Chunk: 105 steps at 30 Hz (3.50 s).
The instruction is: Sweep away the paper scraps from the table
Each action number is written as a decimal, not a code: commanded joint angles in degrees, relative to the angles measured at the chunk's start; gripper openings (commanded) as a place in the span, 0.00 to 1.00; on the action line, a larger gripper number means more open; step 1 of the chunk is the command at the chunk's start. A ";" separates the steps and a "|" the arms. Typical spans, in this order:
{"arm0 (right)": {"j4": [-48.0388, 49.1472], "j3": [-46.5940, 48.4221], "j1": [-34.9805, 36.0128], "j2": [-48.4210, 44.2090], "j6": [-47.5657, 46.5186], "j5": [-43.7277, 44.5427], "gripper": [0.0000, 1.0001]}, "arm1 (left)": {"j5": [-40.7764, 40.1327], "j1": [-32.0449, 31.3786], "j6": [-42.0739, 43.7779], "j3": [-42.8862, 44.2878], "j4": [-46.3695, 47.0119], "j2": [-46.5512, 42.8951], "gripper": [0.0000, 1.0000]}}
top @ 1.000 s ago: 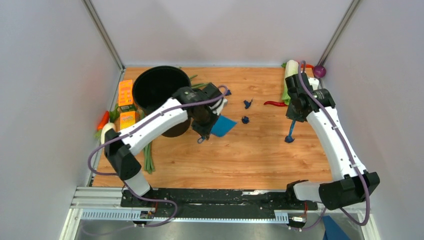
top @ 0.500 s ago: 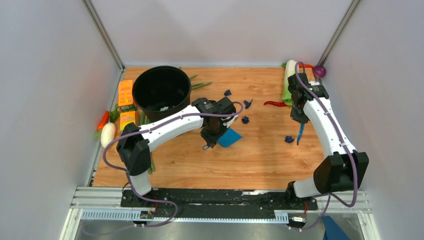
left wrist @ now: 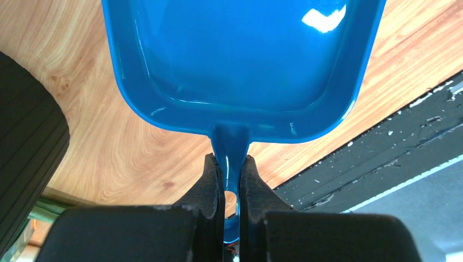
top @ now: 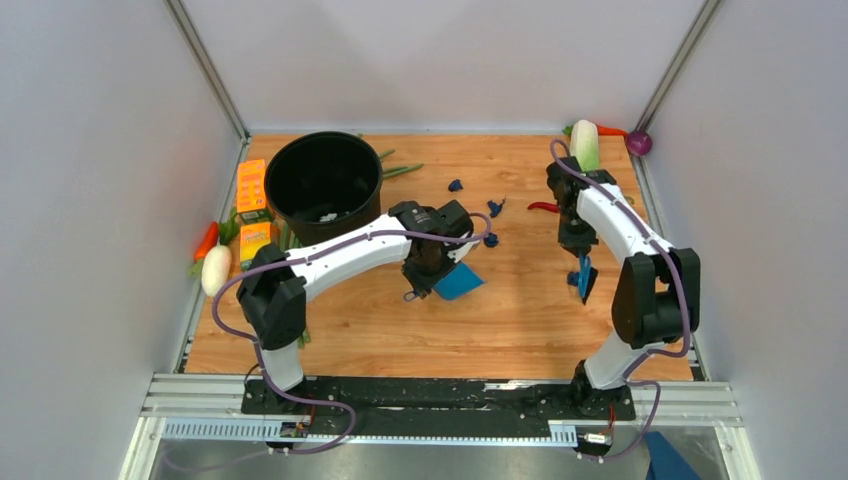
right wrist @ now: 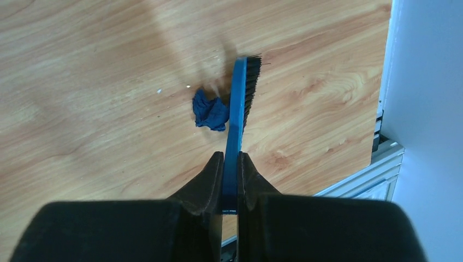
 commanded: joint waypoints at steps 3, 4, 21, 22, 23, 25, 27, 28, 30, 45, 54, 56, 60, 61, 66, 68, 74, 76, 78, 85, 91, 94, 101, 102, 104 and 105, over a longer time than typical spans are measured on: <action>0.88 -0.38 6.99 0.97 1.25 -6.29 0.00 | -3.03 -0.14 2.36 -2.97 4.48 0.22 0.00; 0.97 -0.03 8.04 0.80 1.17 -7.08 0.00 | -3.21 -0.14 2.62 -3.49 5.09 0.40 0.00; 3.43 2.87 22.11 -1.05 -1.47 -14.20 0.00 | -4.01 -0.15 3.59 -8.76 12.13 3.30 0.00; 3.43 3.13 22.20 -1.13 -1.30 -14.73 0.00 | -3.66 -0.23 3.59 -9.47 12.30 3.13 0.00; 3.43 3.48 22.20 -1.22 -1.12 -15.17 0.00 | -3.39 -0.15 3.59 -9.91 12.65 3.04 0.00; 3.69 4.01 22.29 -1.49 -0.77 -16.66 0.00 | -3.48 -0.14 3.50 -11.66 13.62 2.16 0.00; 4.13 4.63 22.38 -1.92 -1.29 -17.98 0.00 | -4.35 -0.23 3.24 -13.69 14.94 1.28 0.00; 4.31 5.07 22.55 -2.19 -1.82 -18.85 0.00 | -4.44 -0.23 3.15 -15.00 15.64 0.67 0.00; 4.66 5.94 22.55 -3.15 -3.13 -20.09 0.00 | -4.45 -0.14 3.06 -16.06 16.43 0.31 0.00; 5.98 2.61 24.14 -7.55 0.11 -23.61 0.00 | -5.58 -1.11 7.55 -17.12 16.00 -0.39 0.00; 5.98 1.38 24.22 -8.25 1.34 -23.17 0.00 | -10.68 -2.25 6.67 -19.49 13.89 -2.58 0.00; 6.07 1.20 24.22 -8.43 1.43 -23.08 0.00 | -11.82 -2.25 5.79 -20.11 13.28 -3.46 0.00; 5.98 0.50 24.22 -8.87 1.69 -23.17 0.00 | -11.30 -2.34 4.38 -22.21 12.66 -5.22 0.00; 5.98 0.33 24.14 -8.87 1.69 -23.17 0.00 | -11.13 -2.52 4.21 -22.31 12.66 -5.40 0.00; 5.98 1.11 24.14 -8.25 1.61 -23.17 0.00 | -9.11 -6.55 4.91 -21.26 12.05 -4.79 0.00; 5.98 1.47 24.14 -7.99 1.78 -23.26 0.00 | -8.67 -7.61 5.00 -20.47 11.61 -4.00 0.00; 6.86 1.64 24.22 -7.99 2.66 -23.87 0.00 | -7.26 -8.14 5.88 -17.04 9.94 -0.22 0.00; 7.99 1.56 24.31 -8.34 3.19 -26.68 0.00 | -7.34 -8.14 6.14 -15.90 9.84 1.10 0.00; 9.14 1.29 24.75 -8.87 4.06 -27.82 0.00 | -6.91 -8.14 6.14 -14.93 9.76 2.50 0.00; 10.02 1.99 27.30 -9.22 4.24 -32.39 0.00 | -6.11 -8.14 5.61 -13.34 11.34 3.74 0.00; 11.86 1.82 27.30 -12.11 4.33 -41.08 0.00 | -6.20 -8.14 5.44 -13.17 11.69 3.48 0.00; 12.04 3.13 27.30 -13.87 4.33 -42.59 0.00 | -6.29 -8.14 5.44 -13.34 11.78 3.04 0.00; 11.60 4.28 23.88 -18.62 3.72 -37.34 0.00 | -6.29 -8.14 5.35 -13.96 11.43 2.07 0.00; 11.25 4.19 22.92 -19.23 3.72 -35.58 0.00 | -6.29 -8.14 5.26 -13.96 11.43 1.98 0.00; 10.29 4.01 21.33 -19.59 3.37 -33.46 0.00 | -6.12 -8.14 5.26 -14.31 11.34 1.98 0.00; 9.50 4.19 21.06 -19.16 3.02 -31.89 0.00 | -6.03 -8.14 5.17 -14.31 11.25 1.90 0.00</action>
